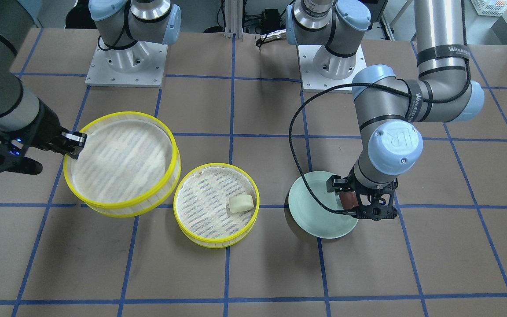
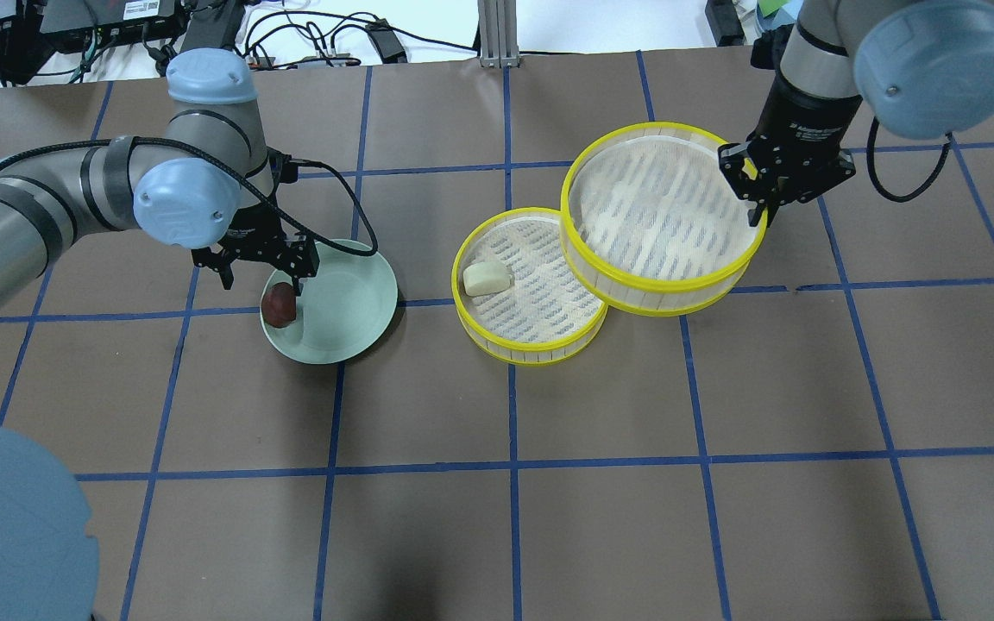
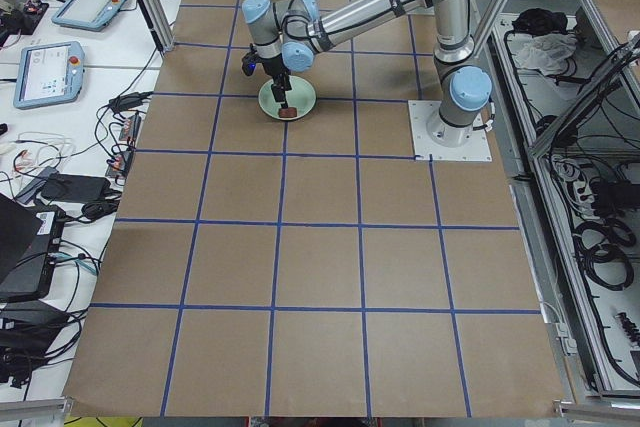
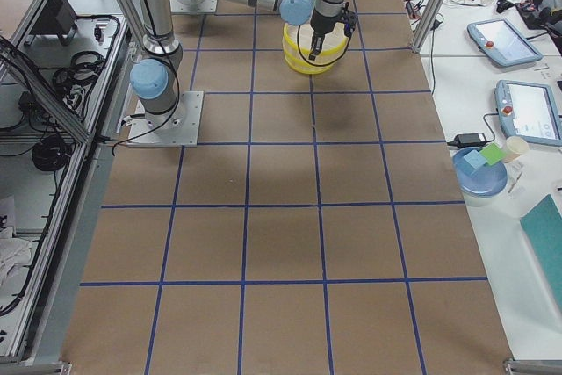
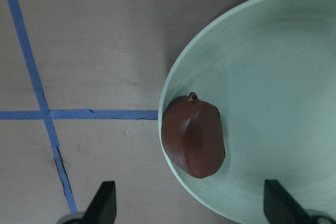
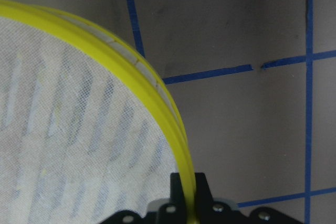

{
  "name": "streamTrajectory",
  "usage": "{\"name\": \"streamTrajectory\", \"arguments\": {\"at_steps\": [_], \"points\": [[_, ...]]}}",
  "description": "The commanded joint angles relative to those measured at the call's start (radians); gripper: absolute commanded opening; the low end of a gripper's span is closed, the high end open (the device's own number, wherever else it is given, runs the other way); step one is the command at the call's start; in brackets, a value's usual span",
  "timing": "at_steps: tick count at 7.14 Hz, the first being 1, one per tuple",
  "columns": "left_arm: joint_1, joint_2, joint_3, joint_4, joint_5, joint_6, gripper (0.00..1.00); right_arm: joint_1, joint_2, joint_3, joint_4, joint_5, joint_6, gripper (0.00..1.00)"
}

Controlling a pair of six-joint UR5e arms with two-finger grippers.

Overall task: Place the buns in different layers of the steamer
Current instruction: 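Move left gripper back to red bun while right gripper restacks top tier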

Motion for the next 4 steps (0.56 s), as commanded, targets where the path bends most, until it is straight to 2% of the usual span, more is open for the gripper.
{"name": "streamTrajectory", "arguments": {"at_steps": [1,2,4], "points": [[0.001,-0.046,-0.004,0.044,-0.013,-0.012,1.0,0.117,0.061,0.001,-0.07,-0.001,0.165,0.0],[0.001,-0.058,-0.001,0.067,-0.053,-0.012,1.0,0.157,0.089,0.001,-0.107,-0.001,0.216,0.0],[0.001,-0.068,-0.003,0.078,-0.059,-0.006,0.97,0.197,0.145,0.001,-0.145,0.0,0.256,0.0]]}}
